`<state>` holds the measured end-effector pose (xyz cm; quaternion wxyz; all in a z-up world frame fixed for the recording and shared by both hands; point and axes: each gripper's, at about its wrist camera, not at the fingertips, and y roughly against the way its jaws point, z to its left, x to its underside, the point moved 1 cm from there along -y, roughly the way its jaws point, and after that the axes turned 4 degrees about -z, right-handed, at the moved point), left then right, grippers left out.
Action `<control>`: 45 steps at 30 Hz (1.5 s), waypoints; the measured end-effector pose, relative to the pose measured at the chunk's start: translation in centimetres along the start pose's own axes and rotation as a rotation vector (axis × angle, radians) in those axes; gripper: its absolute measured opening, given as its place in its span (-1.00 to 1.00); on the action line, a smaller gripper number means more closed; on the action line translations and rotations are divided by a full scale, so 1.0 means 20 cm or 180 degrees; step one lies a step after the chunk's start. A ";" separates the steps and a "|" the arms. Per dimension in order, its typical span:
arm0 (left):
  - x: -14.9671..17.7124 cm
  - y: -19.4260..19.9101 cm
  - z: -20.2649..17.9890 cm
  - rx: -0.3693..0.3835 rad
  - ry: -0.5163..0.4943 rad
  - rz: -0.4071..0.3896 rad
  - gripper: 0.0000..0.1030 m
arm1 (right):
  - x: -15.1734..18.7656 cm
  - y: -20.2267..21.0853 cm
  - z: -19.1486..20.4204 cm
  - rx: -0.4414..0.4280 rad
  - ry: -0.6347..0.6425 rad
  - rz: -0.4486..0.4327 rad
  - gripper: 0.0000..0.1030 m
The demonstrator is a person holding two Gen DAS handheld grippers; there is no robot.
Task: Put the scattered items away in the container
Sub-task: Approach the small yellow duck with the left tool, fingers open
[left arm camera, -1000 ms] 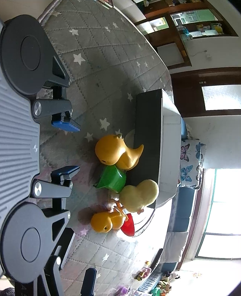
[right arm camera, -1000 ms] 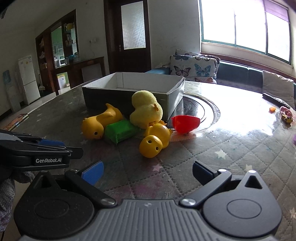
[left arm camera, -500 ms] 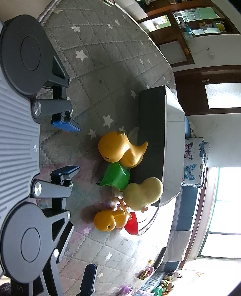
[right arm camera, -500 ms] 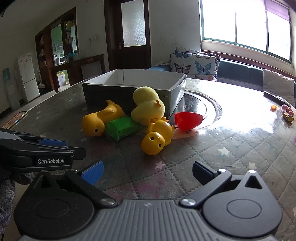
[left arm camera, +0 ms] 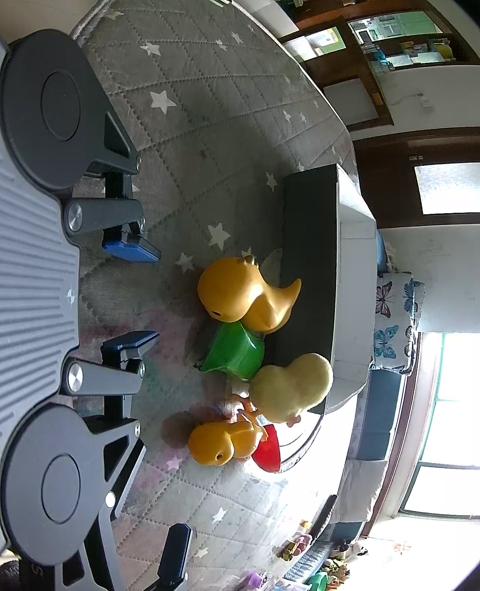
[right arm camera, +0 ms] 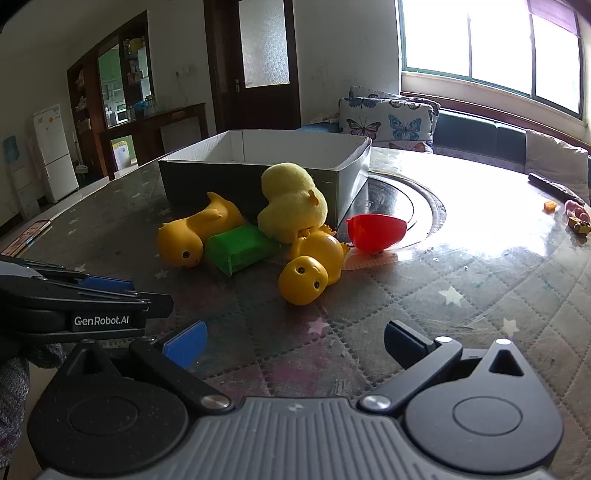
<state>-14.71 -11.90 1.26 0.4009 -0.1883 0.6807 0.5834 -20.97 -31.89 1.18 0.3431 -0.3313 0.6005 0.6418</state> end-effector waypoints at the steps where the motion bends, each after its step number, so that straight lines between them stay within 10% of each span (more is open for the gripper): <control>1: 0.00 0.00 0.00 0.0000 0.0001 0.0005 -0.16 | 0.00 0.00 0.00 -0.0003 -0.0003 0.0004 1.00; 45: -0.16 -0.17 0.02 0.0183 0.0022 0.0193 -0.25 | -0.10 -0.23 -0.08 -0.0035 -0.0173 0.0180 0.64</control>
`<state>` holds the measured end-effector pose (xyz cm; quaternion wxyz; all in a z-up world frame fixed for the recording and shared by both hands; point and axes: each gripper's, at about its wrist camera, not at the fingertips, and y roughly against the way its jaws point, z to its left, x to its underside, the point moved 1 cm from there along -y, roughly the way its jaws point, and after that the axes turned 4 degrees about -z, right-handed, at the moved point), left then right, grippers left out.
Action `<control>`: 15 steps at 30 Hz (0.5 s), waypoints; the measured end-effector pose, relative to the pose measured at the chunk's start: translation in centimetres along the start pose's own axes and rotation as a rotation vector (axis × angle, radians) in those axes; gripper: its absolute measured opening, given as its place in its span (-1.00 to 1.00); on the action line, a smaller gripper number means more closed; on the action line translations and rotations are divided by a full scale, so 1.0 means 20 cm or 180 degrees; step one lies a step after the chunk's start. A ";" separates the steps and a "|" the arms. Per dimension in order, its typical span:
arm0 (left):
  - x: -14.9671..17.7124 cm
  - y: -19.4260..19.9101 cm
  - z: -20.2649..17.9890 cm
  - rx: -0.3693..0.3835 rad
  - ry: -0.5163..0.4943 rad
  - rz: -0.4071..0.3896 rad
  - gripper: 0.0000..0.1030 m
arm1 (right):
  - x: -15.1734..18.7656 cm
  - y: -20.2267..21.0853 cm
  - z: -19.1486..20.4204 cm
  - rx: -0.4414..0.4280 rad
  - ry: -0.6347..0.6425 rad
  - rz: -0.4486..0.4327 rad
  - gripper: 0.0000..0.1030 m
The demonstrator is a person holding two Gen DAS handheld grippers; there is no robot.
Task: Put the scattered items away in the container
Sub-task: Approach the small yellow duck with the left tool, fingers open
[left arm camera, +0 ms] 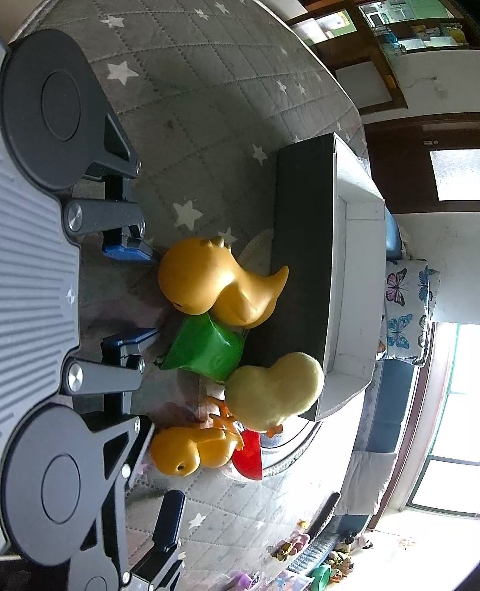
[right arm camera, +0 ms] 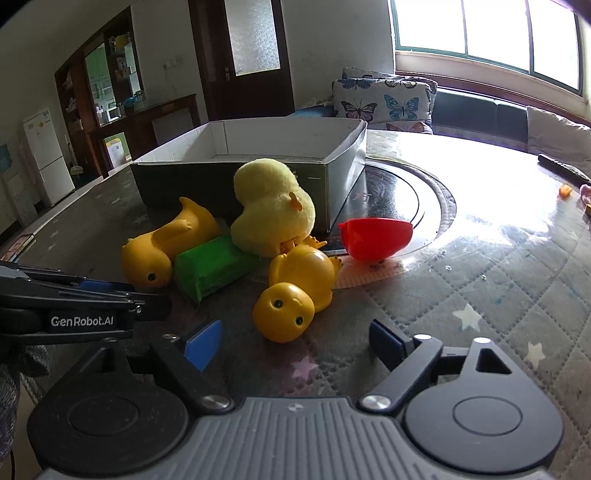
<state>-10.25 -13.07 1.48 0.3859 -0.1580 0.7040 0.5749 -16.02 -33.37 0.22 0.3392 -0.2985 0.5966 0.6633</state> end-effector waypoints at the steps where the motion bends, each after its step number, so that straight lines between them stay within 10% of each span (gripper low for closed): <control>1: 0.00 0.00 0.00 0.0009 0.0009 0.0008 -0.26 | -0.01 0.00 0.00 -0.0007 -0.0010 -0.0001 0.63; 15: -0.05 0.11 0.02 0.0205 0.0152 -0.0060 -0.26 | -0.06 -0.02 -0.05 -0.0144 -0.0148 0.0022 -0.31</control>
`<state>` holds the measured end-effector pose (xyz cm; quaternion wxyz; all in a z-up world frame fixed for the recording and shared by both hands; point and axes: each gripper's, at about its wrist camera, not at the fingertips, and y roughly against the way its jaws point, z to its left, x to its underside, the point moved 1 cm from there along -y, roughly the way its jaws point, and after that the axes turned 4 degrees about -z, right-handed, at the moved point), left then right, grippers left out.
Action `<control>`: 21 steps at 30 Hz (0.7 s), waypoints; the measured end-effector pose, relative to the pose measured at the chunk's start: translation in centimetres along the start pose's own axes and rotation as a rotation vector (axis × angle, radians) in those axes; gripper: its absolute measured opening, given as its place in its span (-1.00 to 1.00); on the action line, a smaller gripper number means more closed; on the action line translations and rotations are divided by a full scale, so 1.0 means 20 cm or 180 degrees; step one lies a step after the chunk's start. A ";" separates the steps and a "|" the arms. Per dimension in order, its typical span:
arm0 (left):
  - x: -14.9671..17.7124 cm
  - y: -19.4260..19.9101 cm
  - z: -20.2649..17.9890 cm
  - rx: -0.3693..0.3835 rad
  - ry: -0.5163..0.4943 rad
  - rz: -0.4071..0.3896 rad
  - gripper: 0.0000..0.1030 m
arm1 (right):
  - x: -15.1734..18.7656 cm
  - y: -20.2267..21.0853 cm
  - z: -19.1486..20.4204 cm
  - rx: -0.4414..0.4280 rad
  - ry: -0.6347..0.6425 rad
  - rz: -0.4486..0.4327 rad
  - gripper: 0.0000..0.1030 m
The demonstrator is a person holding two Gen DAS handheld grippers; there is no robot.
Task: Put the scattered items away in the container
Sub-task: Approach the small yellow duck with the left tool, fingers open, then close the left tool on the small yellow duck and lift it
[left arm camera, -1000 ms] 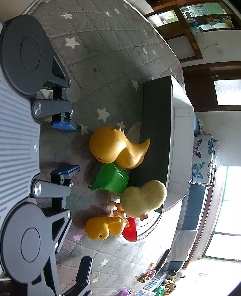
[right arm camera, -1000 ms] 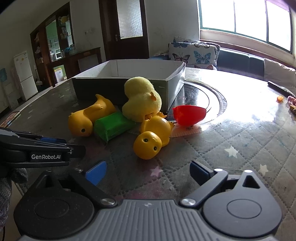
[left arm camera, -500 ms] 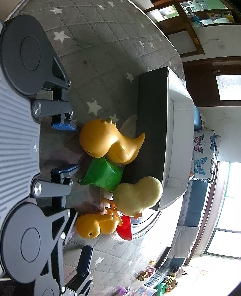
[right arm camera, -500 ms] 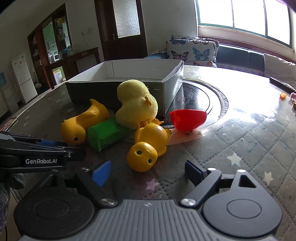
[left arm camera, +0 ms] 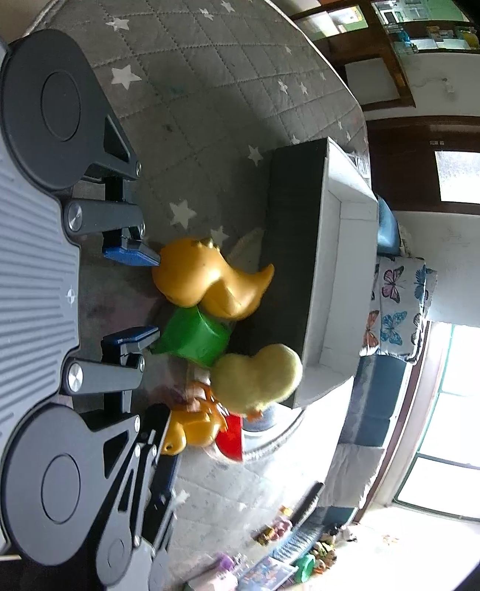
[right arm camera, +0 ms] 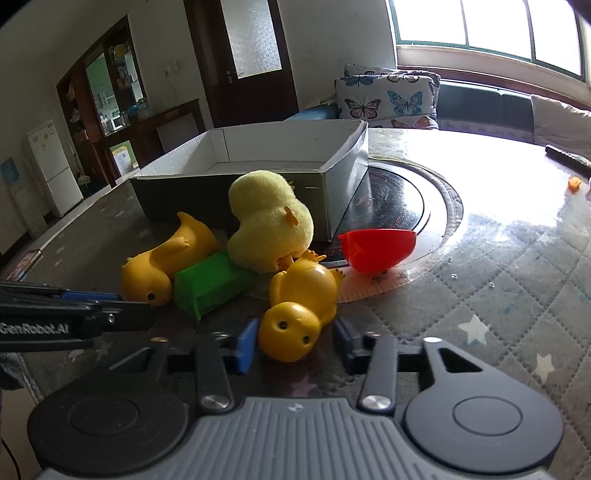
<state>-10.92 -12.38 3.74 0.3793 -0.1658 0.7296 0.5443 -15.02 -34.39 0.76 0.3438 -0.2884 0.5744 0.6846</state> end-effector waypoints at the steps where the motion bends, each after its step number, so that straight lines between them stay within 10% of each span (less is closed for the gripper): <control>1: -0.01 0.00 -0.01 0.0026 -0.0007 -0.0009 -0.26 | 0.00 0.00 0.00 -0.0004 -0.0002 0.0003 -0.34; 21: -0.14 -0.18 -0.32 0.0677 -0.0234 0.0254 -0.26 | 0.05 0.10 -0.04 -0.0103 0.0087 0.0033 -0.34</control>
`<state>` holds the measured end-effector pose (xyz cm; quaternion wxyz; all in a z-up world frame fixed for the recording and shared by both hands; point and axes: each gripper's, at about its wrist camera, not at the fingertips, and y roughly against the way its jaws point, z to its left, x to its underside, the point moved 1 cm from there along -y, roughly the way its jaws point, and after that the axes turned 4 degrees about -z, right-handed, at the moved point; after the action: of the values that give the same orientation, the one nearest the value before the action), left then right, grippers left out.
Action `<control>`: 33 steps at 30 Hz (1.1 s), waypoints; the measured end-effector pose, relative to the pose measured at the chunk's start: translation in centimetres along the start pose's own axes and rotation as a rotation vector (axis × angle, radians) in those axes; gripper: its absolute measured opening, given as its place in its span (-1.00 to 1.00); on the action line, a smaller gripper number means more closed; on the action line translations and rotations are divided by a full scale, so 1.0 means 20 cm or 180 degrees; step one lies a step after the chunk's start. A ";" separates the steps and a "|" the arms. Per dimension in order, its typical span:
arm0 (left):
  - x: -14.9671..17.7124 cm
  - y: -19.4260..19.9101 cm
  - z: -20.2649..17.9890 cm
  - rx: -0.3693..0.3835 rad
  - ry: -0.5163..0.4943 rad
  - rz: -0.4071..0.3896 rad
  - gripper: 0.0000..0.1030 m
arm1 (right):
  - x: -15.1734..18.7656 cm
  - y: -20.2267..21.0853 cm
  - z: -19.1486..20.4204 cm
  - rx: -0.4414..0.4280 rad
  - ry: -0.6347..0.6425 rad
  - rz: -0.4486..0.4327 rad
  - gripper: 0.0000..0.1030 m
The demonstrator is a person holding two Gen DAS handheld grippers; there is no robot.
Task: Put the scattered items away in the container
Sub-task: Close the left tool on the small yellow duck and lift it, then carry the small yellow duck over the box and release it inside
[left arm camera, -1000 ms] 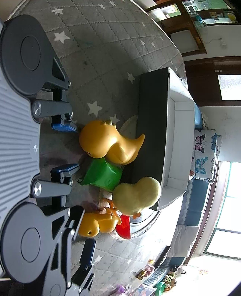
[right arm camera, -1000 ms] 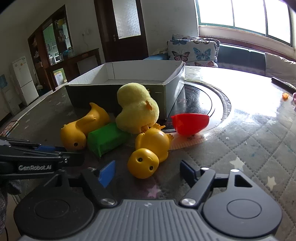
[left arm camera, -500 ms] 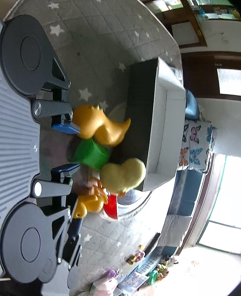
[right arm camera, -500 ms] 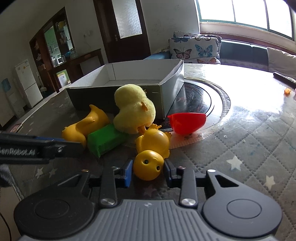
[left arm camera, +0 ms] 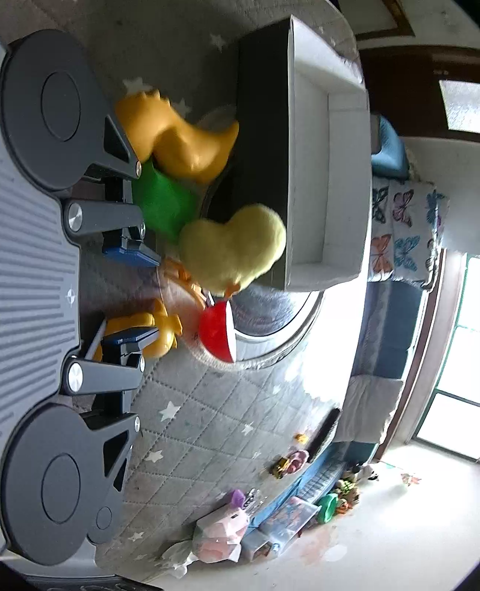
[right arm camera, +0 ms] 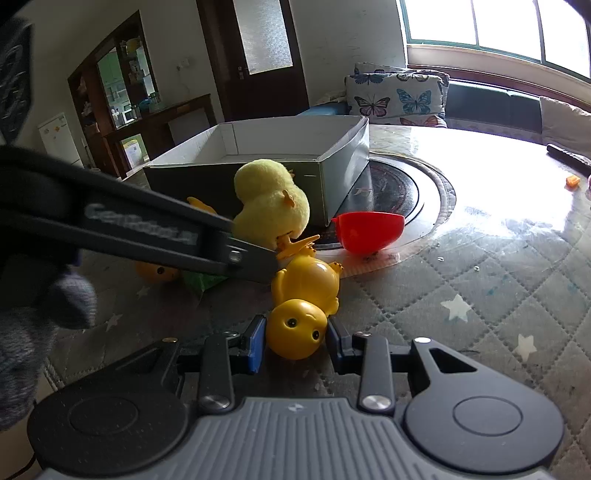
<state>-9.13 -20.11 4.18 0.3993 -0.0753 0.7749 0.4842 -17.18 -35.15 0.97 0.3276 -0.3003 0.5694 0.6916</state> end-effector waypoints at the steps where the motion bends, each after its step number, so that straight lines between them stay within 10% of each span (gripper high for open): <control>1: 0.00 -0.01 -0.01 0.0024 0.0000 0.0022 -0.26 | 0.00 0.00 0.00 -0.0005 0.0002 0.0000 -0.34; 19: -0.03 -0.15 -0.02 0.0292 0.0060 0.0311 -0.31 | -0.01 -0.02 -0.01 -0.0087 0.0083 0.0012 -0.35; 33: -0.32 0.01 0.01 0.0219 0.0031 -0.0275 -0.32 | -0.31 -0.04 0.06 -0.0085 0.0451 -0.0450 -0.35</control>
<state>-4.87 -21.46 8.68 0.4184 -0.0973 0.7890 0.4392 -12.96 -34.51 5.56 0.3305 -0.3922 0.5592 0.6513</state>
